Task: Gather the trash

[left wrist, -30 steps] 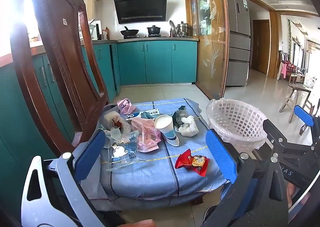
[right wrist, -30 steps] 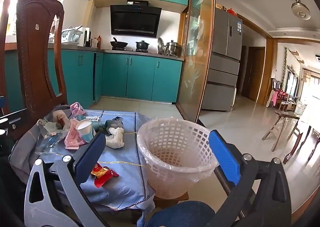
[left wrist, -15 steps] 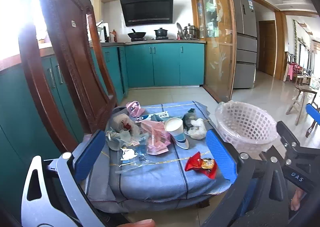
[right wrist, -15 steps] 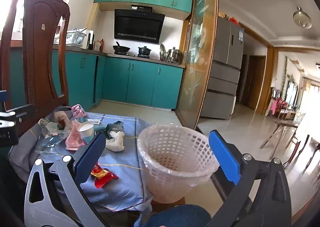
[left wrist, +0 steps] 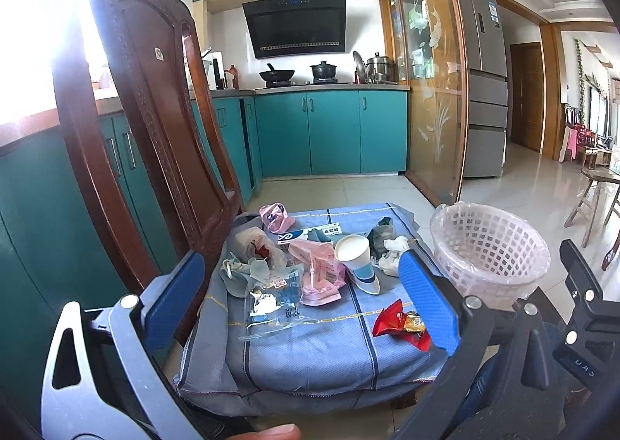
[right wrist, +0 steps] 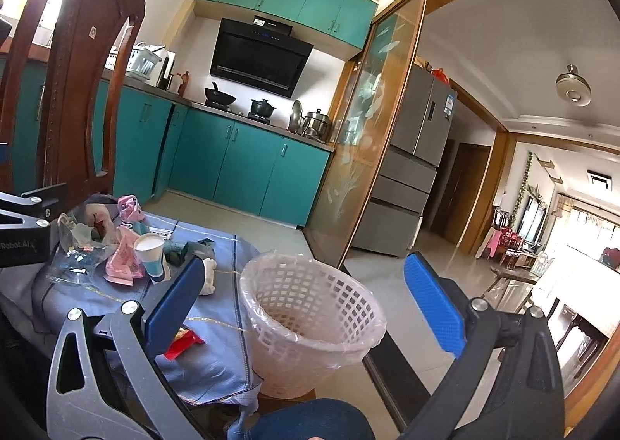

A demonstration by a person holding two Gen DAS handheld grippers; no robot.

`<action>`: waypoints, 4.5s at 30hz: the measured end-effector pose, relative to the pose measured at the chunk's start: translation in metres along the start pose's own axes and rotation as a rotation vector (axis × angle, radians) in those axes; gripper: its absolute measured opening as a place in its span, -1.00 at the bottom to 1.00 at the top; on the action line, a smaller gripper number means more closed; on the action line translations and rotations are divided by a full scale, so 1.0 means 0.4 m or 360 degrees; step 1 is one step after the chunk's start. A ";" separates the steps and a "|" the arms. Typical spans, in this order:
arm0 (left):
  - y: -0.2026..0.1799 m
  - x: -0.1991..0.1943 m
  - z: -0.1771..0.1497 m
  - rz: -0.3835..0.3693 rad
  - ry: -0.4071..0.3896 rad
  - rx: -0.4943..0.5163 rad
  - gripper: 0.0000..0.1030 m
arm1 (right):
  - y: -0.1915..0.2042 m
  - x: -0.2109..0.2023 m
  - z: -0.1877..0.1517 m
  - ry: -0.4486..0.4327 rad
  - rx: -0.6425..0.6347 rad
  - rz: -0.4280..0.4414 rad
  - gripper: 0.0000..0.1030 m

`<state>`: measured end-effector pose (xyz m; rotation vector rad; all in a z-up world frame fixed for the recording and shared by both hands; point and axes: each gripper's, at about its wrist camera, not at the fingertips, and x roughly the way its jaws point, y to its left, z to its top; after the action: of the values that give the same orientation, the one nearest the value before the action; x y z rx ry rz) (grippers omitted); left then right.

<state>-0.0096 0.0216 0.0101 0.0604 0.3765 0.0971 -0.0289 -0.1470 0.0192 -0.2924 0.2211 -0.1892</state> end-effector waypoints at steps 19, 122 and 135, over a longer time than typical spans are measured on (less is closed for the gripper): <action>0.004 -0.009 -0.006 0.0007 -0.0013 -0.0006 0.94 | 0.003 -0.009 0.001 0.0018 0.0018 0.0017 0.94; 0.078 0.461 -0.160 0.0106 0.0782 0.0024 0.85 | 0.332 0.480 -0.166 0.0707 -0.0601 0.1044 -0.38; 0.075 0.533 -0.187 0.0059 0.0926 -0.0015 0.87 | 0.316 0.456 -0.150 0.0664 -0.0567 0.1061 -0.38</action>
<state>0.1576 0.0769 -0.1345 0.0285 0.9562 0.1529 0.1503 -0.0834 -0.1095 -0.5148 0.7535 0.4610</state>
